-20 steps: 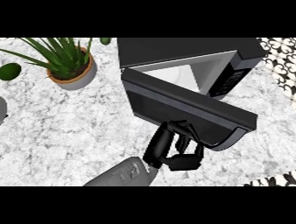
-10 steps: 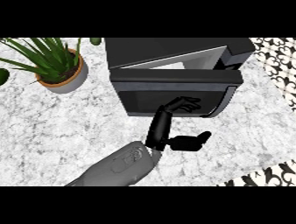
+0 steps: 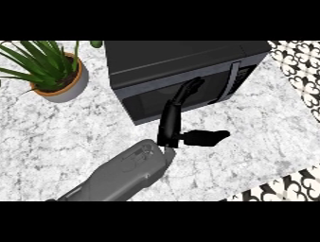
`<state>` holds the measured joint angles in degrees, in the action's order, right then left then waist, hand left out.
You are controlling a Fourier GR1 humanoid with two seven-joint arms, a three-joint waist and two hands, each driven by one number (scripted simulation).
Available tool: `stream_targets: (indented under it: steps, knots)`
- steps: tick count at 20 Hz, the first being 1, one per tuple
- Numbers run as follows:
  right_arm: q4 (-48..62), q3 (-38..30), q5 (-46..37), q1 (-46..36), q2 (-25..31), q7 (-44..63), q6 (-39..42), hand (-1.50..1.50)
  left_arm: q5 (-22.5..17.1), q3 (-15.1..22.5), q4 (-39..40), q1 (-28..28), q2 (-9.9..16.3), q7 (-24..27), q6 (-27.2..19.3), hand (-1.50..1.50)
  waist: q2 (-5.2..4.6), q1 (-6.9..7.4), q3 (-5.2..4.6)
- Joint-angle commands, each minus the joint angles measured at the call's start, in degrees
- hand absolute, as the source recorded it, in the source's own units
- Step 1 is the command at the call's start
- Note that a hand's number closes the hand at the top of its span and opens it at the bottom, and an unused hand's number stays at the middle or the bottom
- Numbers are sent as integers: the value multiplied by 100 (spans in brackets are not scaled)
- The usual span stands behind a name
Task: Pick up the milk, place it into the microwave and close the microwave
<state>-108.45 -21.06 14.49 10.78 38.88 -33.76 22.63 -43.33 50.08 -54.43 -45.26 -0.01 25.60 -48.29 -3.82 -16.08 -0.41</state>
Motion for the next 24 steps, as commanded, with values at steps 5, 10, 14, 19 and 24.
stream_targets:
  steps: [5,10,14,19,24]
  knots:
    - [94,-144,-163,-342,214,69,-143,150,-473,-312,291,-363,1,273,-142,-150,-104,-15,8]
    - [205,-134,-203,-531,275,34,-157,150,-666,-264,322,-453,1,399,-183,-150,-132,-35,27]
    - [191,-117,-174,-628,356,86,-112,150,-773,-235,435,-470,1,533,-155,-150,-145,-105,18]
    - [577,407,877,-635,-377,182,215,150,-898,-150,314,-404,1,674,-69,-150,-231,77,89]
    - [845,527,1175,-693,-258,373,516,-150,-1071,-138,439,-506,1,784,-11,-150,-254,14,48]
